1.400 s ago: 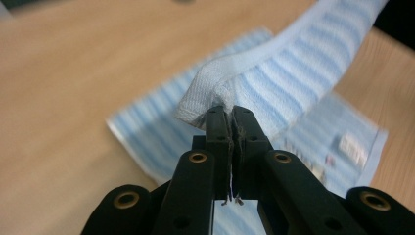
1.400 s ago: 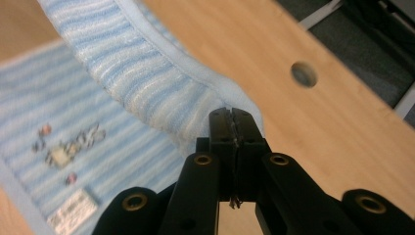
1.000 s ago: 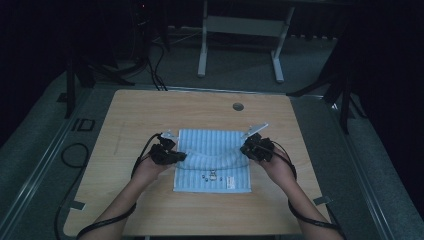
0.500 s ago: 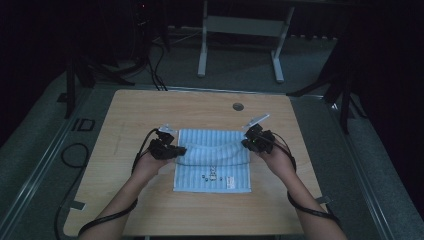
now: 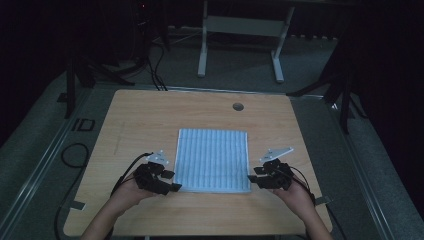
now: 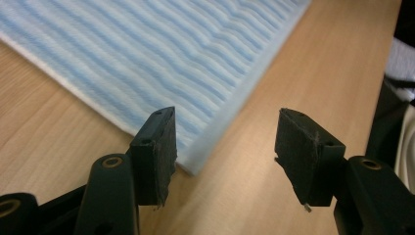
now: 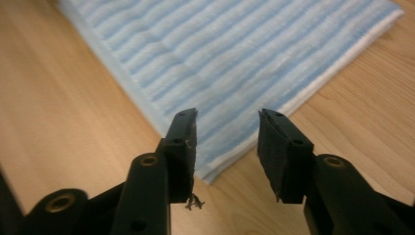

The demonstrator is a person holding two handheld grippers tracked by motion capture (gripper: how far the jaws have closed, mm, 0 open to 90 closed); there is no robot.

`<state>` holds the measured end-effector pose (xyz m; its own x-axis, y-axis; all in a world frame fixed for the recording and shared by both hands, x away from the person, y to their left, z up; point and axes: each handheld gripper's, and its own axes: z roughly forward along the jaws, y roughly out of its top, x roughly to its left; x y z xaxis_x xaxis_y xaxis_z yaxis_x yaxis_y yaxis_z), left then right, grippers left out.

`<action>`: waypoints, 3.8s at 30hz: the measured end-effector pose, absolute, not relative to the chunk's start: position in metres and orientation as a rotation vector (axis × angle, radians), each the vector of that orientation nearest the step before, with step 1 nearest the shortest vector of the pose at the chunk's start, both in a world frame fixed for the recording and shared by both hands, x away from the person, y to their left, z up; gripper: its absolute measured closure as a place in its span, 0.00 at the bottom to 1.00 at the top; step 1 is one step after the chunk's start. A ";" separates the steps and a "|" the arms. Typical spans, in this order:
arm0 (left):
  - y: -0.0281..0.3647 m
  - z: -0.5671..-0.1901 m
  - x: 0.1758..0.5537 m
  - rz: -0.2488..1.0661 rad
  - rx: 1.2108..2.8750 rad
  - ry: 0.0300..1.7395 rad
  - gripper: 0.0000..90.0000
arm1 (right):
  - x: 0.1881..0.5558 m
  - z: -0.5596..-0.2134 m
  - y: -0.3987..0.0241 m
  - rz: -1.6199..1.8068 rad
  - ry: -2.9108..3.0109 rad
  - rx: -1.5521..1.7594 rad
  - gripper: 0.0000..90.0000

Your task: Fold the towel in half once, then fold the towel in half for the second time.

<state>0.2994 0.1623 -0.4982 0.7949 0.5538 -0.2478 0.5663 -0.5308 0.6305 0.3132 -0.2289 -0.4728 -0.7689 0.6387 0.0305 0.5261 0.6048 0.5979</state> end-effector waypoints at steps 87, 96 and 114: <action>0.165 -0.502 0.402 0.201 2.242 1.001 0.45 | 0.408 -0.463 -0.227 0.714 2.639 1.032 0.65; 0.159 -0.509 0.438 0.197 2.244 1.056 0.45 | 0.459 -0.473 -0.219 0.699 2.632 1.162 0.59; 0.134 -0.537 0.445 0.098 2.297 1.071 0.85 | 0.474 -0.522 -0.201 0.559 2.742 1.230 0.92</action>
<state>0.4455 0.1338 -0.5371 0.6724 0.7189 -0.1760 0.6748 -0.4977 0.5449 0.4737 -0.2013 -0.5216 -0.6732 0.7360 0.0713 0.7052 0.6101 0.3612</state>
